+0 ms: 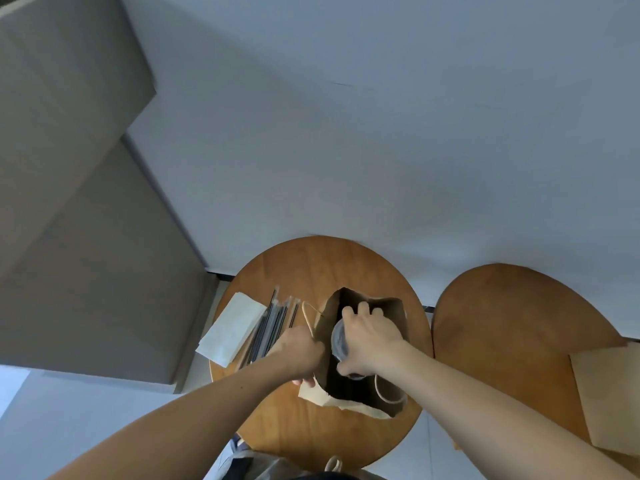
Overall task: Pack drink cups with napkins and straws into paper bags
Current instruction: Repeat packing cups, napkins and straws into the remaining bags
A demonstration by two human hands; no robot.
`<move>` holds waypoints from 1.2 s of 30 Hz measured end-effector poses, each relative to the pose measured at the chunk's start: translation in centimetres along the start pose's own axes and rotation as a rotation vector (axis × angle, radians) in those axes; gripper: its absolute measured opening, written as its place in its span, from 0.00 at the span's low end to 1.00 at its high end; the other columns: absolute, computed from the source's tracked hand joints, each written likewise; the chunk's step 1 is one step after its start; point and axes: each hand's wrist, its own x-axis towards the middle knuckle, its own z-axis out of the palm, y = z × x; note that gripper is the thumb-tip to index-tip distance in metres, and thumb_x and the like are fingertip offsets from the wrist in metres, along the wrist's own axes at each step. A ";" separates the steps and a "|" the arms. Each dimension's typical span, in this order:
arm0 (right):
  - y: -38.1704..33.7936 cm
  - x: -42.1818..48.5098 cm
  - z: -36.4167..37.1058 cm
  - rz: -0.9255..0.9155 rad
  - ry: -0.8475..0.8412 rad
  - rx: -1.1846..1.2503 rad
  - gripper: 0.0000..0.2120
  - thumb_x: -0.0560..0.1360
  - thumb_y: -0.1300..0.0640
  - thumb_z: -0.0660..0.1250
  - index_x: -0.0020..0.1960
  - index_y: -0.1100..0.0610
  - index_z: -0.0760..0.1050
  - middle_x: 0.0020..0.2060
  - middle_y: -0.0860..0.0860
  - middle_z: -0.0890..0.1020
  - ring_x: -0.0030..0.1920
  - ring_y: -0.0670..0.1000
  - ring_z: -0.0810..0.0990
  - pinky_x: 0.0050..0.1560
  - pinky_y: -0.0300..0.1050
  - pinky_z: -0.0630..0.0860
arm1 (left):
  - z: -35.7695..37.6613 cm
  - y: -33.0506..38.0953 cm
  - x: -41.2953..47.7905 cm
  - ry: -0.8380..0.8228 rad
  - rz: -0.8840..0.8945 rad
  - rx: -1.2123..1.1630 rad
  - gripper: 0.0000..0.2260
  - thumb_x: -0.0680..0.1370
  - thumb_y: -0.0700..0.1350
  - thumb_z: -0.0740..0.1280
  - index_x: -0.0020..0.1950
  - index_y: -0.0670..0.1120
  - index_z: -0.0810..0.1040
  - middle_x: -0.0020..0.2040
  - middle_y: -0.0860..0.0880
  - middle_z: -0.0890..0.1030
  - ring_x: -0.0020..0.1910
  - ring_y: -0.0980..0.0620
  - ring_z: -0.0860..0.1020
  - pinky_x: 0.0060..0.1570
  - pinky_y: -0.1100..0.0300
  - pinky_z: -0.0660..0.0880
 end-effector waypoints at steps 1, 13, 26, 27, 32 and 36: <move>-0.3 0.7 0.8 0.024 -0.024 0.034 0.40 0.66 0.40 0.74 0.68 0.55 0.60 0.63 0.59 0.68 0.59 0.61 0.72 0.54 0.50 0.75 | 0.1 -0.2 0.0 0.000 -0.003 0.002 0.13 0.82 0.45 0.57 0.48 0.41 0.78 0.30 0.46 0.83 0.30 0.50 0.84 0.34 0.60 0.82; -2.3 6.2 9.8 0.140 -0.074 0.176 0.40 0.72 0.45 0.71 0.74 0.55 0.52 0.68 0.60 0.61 0.64 0.63 0.68 0.59 0.53 0.76 | 0.3 -3.0 -0.7 0.133 -0.064 -0.067 0.08 0.82 0.46 0.60 0.51 0.47 0.78 0.34 0.50 0.82 0.29 0.57 0.83 0.29 0.66 0.79; -2.3 6.6 12.1 0.107 -0.014 0.174 0.36 0.73 0.43 0.68 0.73 0.56 0.57 0.66 0.59 0.64 0.63 0.60 0.69 0.58 0.49 0.74 | 0.3 -4.6 -0.6 0.142 0.039 0.023 0.07 0.81 0.48 0.60 0.44 0.56 0.72 0.33 0.54 0.81 0.31 0.62 0.82 0.30 0.68 0.78; -2.3 6.6 12.1 0.111 -0.022 0.181 0.36 0.74 0.44 0.68 0.74 0.56 0.56 0.67 0.59 0.63 0.64 0.61 0.69 0.59 0.50 0.74 | 0.2 -4.6 -0.6 0.141 0.040 0.029 0.07 0.81 0.48 0.60 0.44 0.56 0.72 0.33 0.54 0.81 0.31 0.61 0.82 0.29 0.68 0.77; -2.0 6.2 10.7 0.181 -0.126 0.279 0.44 0.72 0.43 0.71 0.78 0.54 0.50 0.72 0.57 0.57 0.70 0.63 0.62 0.67 0.54 0.70 | -0.2 -4.6 -0.7 0.128 0.094 0.092 0.07 0.81 0.50 0.57 0.44 0.56 0.71 0.32 0.54 0.81 0.31 0.60 0.82 0.26 0.72 0.72; -2.0 5.0 7.1 0.161 -0.105 0.312 0.32 0.75 0.50 0.69 0.74 0.54 0.60 0.70 0.56 0.63 0.68 0.60 0.67 0.67 0.54 0.70 | -0.9 -3.3 -0.7 0.133 0.165 0.105 0.10 0.76 0.60 0.61 0.54 0.57 0.72 0.42 0.54 0.81 0.37 0.54 0.82 0.32 0.67 0.78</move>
